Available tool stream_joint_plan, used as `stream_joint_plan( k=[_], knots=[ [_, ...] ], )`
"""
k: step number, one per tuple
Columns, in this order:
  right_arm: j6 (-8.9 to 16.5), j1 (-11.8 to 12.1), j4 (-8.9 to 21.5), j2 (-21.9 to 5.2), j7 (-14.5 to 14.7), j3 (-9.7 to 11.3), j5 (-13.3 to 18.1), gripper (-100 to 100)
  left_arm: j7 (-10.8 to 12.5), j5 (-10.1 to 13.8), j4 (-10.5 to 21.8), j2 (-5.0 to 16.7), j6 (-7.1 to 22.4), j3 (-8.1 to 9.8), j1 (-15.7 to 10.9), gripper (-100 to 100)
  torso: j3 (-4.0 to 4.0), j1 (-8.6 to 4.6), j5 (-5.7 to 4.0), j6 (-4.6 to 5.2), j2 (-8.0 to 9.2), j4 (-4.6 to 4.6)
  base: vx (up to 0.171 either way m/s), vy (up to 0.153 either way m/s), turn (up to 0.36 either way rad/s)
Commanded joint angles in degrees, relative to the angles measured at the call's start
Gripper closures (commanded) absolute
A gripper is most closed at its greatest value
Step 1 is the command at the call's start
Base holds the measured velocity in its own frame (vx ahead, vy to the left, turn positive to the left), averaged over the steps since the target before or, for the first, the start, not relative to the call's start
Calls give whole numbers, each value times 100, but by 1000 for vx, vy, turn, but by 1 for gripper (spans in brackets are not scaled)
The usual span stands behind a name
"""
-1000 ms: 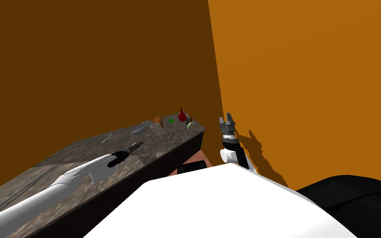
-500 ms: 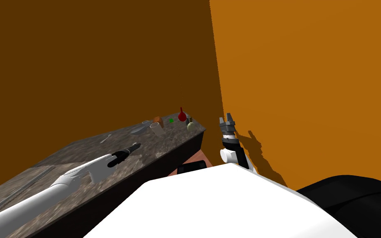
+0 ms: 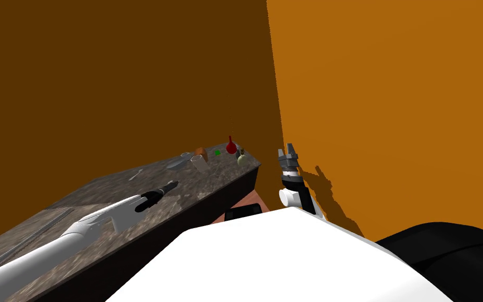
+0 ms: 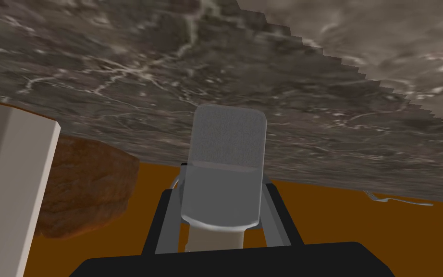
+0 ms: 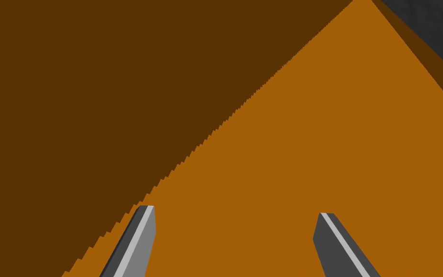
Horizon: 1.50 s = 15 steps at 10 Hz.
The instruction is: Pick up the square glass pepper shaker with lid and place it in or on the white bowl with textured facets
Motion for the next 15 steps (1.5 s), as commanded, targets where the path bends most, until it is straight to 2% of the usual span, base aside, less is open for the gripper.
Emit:
stream_joint_plan(
  k=[1,5,6,7,8,9,15],
  knots=[
    [0,0,0,0,0,0,0,0,47,129,58,45,102,12,-29,100,0,0,0,0,0,0,-51,-9,-176],
    [0,-1,0,-1,0,0,0,0,187,538,318,136,421,74,-98,100,7,20,2,8,9,7,-53,35,-254],
    [0,-1,0,-1,0,0,0,0,248,722,455,167,567,107,-122,100,6,26,6,4,7,6,-63,61,-292],
    [0,-1,0,-1,0,0,0,0,248,722,455,167,567,107,-122,100,9,31,5,3,12,7,-43,55,-148],
    [0,0,0,-1,0,-1,0,0,315,921,613,203,725,143,-143,100,8,30,10,-9,12,5,-39,65,-306],
    [0,-1,0,-1,0,0,0,0,315,921,613,203,725,143,-143,100,8,34,7,1,11,7,-47,60,-147],
    [0,-1,0,-1,0,-1,0,0,533,1562,1171,368,1237,242,-188,100,14,38,11,-12,21,9,-71,56,-215]
  ],
)
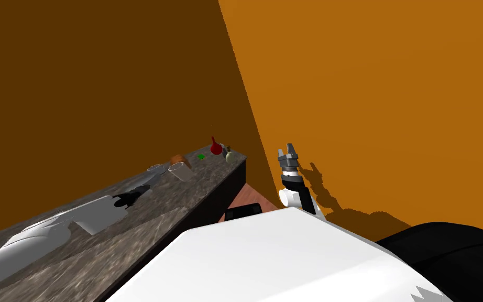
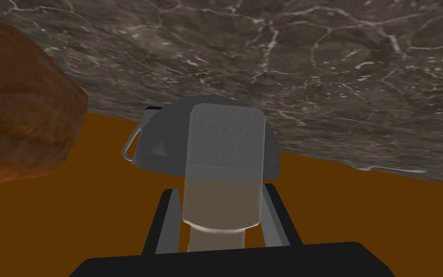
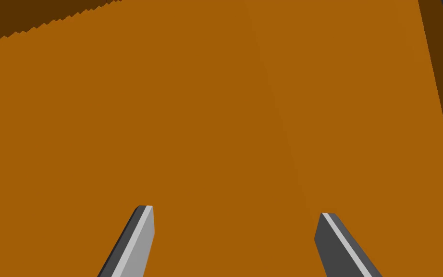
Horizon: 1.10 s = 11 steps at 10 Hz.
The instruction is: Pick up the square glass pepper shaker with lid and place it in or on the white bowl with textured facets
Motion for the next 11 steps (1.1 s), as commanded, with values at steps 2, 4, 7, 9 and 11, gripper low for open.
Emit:
stream_joint_plan(
  k=[2,4,7,9,11],
  knots=[
    [0,1,0,0,0,0,0,0,36,173,257,6,112,-6,-62,100,-3,0,4,-12,-6,-3,-53,54,-114],
    [0,1,0,0,0,0,0,0,109,380,454,88,274,14,-71,100,-8,-2,-1,4,-16,-2,-68,62,-280],
    [0,1,0,0,0,0,0,0,213,671,741,225,498,32,-80,100,-2,7,3,-5,-5,0,-81,82,-237],
    [0,1,0,0,0,-1,0,0,309,935,1006,362,698,42,-88,100,-4,9,2,4,-11,2,-88,92,-306],
    [0,1,0,-1,0,-1,0,0,366,1092,1167,445,814,45,-93,100,3,20,2,2,-1,5,-99,111,-298]
  ],
)
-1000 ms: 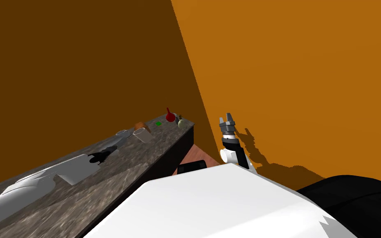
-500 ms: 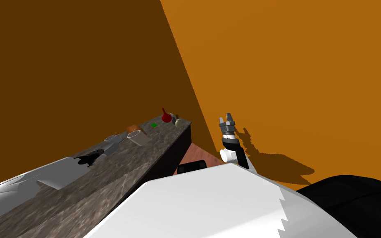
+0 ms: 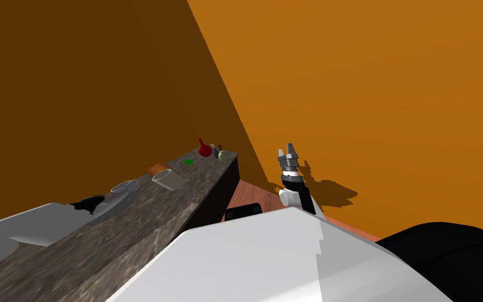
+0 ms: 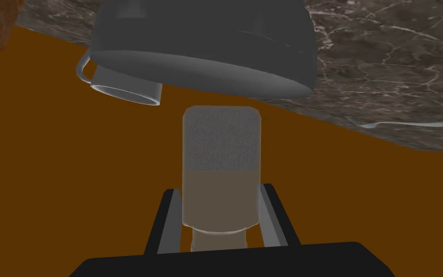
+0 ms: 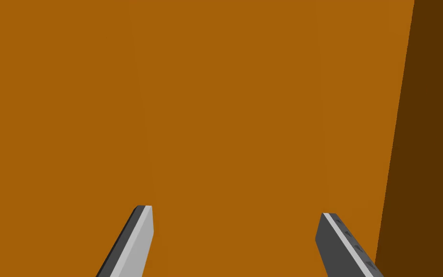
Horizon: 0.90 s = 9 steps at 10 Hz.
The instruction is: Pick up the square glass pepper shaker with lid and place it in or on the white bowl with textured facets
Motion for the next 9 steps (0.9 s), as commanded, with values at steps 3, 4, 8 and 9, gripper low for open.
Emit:
stream_joint_plan(
  k=[3,4,8,9],
  knots=[
    [0,0,0,0,0,0,0,0,211,329,251,192,355,42,30,100,-9,-7,-5,9,-18,-2,-62,91,-281],
    [0,0,0,0,0,0,0,0,239,418,339,210,414,49,22,100,-7,-4,-3,11,-13,-1,-72,91,-279],
    [0,2,0,1,0,0,0,0,230,479,412,206,440,48,-7,100,-24,-34,-3,4,-41,-10,1,16,-48],
    [0,3,0,1,0,0,0,0,215,489,429,204,438,49,-17,-100,-26,-37,-3,-3,-43,-11,0,0,0]
  ],
)
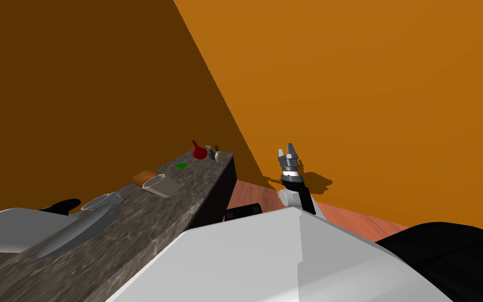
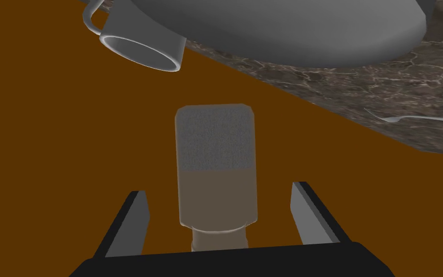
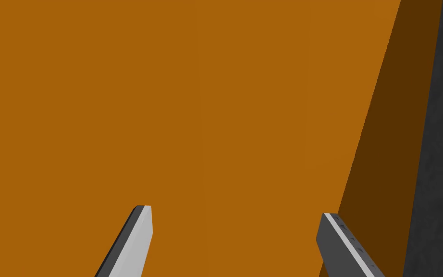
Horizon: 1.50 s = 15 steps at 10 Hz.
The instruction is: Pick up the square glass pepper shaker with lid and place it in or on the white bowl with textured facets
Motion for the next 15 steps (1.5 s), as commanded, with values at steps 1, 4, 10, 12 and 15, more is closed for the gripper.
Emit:
stream_joint_plan(
  k=[1,4,10,12,15],
  knots=[
    [0,0,0,0,0,0,0,0,0,0,0,0,0,0,0,-100,0,0,0,0,0,0,0,0,0],
    [0,0,0,0,0,0,0,0,0,0,0,0,0,0,0,-100,0,-1,0,0,1,0,0,0,0],
    [0,0,0,0,0,0,0,0,105,539,-637,696,276,-270,-16,-100,5,2,0,0,8,2,-15,10,-2],
    [0,0,0,0,0,0,0,0,139,719,-849,928,367,-360,-21,-100,5,0,0,0,8,2,-18,11,-2],
    [0,0,0,0,0,0,0,0,134,843,-962,1064,426,-420,-55,-100,4,1,0,0,6,2,-11,9,-2]
  ],
)
